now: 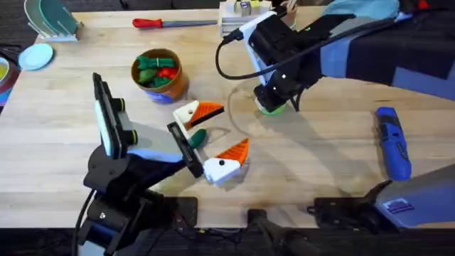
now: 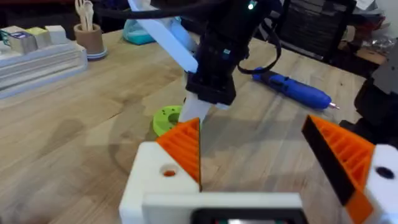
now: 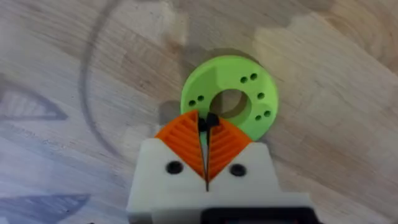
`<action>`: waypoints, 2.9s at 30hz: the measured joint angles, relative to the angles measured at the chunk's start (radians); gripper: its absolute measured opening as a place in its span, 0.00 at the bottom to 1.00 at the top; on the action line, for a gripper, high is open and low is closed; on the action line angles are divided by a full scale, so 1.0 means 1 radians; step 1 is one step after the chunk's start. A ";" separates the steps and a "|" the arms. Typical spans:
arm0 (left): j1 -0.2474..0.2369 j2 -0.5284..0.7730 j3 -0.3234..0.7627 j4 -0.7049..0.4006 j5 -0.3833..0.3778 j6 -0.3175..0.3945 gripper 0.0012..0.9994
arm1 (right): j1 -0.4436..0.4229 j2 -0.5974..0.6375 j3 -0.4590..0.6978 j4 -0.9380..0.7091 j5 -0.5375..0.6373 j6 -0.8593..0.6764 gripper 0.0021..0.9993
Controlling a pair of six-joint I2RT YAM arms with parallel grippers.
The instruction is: Pick up the gripper from the table and insert it into the empty holder that is missing its gripper. Then pick up a screw, insert it into the mounting hole, and use the screwdriver to tighten it. Finally, clean up the table by picking up the vegetable and placing it into the bucket.
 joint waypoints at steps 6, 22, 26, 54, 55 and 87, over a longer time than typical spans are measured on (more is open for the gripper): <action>0.000 0.000 0.000 0.000 0.000 0.000 0.99 | 0.000 -0.025 0.012 -0.016 0.000 0.000 0.00; 0.000 0.000 0.000 0.000 0.000 0.001 0.99 | 0.057 -0.121 0.437 -0.387 -0.155 -0.032 0.00; 0.000 0.000 0.000 -0.001 0.000 0.024 0.99 | 0.148 -0.121 0.489 -0.397 -0.179 -0.034 0.00; 0.000 0.000 0.000 -0.001 0.001 0.093 0.99 | 0.406 -0.045 0.592 -0.318 -0.160 0.058 0.00; 0.000 0.000 0.000 -0.001 0.001 0.093 0.99 | 0.406 -0.044 0.593 -0.318 -0.157 0.058 0.00; 0.000 0.000 0.000 -0.002 0.000 0.089 0.99 | 0.406 0.053 0.597 -0.274 -0.142 0.052 0.00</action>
